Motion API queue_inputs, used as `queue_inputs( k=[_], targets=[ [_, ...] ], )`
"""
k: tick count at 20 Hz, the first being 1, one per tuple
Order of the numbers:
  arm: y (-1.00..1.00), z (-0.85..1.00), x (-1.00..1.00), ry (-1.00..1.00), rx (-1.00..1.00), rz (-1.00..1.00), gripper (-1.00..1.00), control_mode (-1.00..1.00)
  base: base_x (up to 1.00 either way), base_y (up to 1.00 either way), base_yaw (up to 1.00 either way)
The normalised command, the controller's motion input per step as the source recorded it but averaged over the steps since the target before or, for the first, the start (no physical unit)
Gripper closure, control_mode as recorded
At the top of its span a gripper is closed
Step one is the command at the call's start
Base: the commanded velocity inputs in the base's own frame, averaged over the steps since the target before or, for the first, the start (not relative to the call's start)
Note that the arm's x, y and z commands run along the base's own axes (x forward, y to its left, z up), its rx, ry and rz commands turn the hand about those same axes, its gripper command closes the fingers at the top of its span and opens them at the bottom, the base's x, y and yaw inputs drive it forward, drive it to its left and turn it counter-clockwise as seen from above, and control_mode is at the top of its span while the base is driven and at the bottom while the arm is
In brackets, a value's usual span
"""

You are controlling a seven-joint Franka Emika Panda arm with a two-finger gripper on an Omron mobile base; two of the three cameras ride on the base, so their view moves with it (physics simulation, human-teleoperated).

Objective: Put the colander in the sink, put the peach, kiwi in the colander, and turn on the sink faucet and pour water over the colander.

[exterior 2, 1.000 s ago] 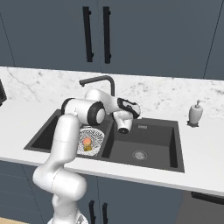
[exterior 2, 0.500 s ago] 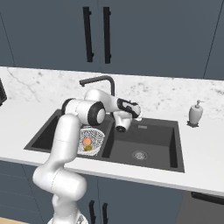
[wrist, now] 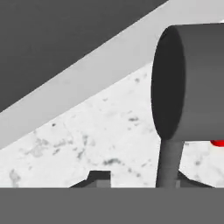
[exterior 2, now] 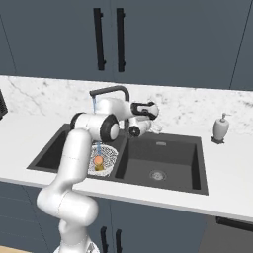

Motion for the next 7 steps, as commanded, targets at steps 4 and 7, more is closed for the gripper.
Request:
queue_inputs(
  k=[4, 7],
  targets=[
    [-0.20, 0.98, -0.51, -0.58, 0.38, 0.10, 1.00, -1.00, 0.00, 0.00, 0.00],
    [-0.84, 0.36, -1.00, -0.34, 0.47, 0.05, 1.00, -1.00, 0.00, 0.00, 0.00]
  ],
)
